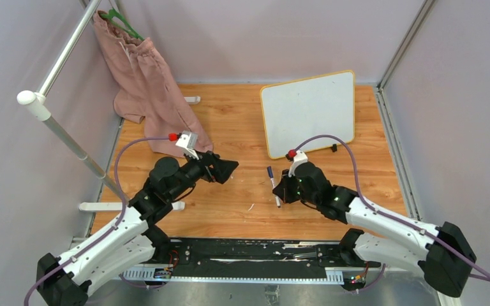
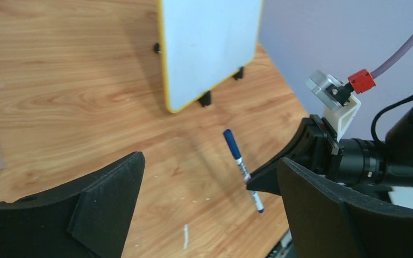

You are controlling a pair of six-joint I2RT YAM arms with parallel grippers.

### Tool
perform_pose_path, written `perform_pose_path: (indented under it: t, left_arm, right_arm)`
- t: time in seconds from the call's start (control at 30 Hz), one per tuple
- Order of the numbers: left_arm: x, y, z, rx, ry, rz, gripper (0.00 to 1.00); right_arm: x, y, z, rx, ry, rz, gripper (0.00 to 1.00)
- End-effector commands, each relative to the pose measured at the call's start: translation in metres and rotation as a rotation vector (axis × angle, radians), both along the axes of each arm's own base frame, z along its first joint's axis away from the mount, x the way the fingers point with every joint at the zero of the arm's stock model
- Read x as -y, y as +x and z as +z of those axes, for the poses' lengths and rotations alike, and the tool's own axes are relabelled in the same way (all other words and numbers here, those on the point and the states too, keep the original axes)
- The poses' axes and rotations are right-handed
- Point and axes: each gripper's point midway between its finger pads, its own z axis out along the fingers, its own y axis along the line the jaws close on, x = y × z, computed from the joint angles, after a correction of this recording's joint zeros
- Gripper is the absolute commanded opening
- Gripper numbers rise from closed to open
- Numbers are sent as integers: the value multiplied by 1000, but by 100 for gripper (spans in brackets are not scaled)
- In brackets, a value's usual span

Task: Write a sentence on the whiteboard
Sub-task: Open the whiteboard marker at the center of the board.

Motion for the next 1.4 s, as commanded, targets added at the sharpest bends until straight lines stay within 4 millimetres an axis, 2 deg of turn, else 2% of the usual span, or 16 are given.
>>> perform_pose_path:
  t: [0.0,0.17,0.27,0.47,0.73,0.83,1.03,1.2,1.3,1.37]
  left_arm:
    - [33,-19,36,29,-166,-203,99]
    - [55,-29,43,8,-206,-339,99]
    - [67,-34,40,-27,-207,-409,93]
    - [68,-32,44,-29,-220,-407,88]
    - [74,-32,57,-31,-274,-433,76]
    - [77,-34,61,-32,-309,-451,68]
    - [84,-35,56,-71,-315,-491,50]
    - [85,-38,52,-90,-315,-503,43]
    - [84,-38,49,-97,-315,-501,29]
    - [84,-39,49,-98,-315,-500,15]
  right_arm:
    - [-32,-11,56,116,213,173,0]
    - [-48,-24,100,189,292,294,0]
    - [-55,-27,120,225,325,319,0]
    - [-67,-32,146,270,388,368,0]
    - [-76,-37,152,282,396,405,0]
    - [-76,-37,154,290,396,404,0]
    - [-75,-37,157,303,394,403,0]
    - [-73,-36,156,306,387,392,0]
    - [-73,-36,155,308,379,389,0]
    - [-72,-36,154,310,376,392,0]
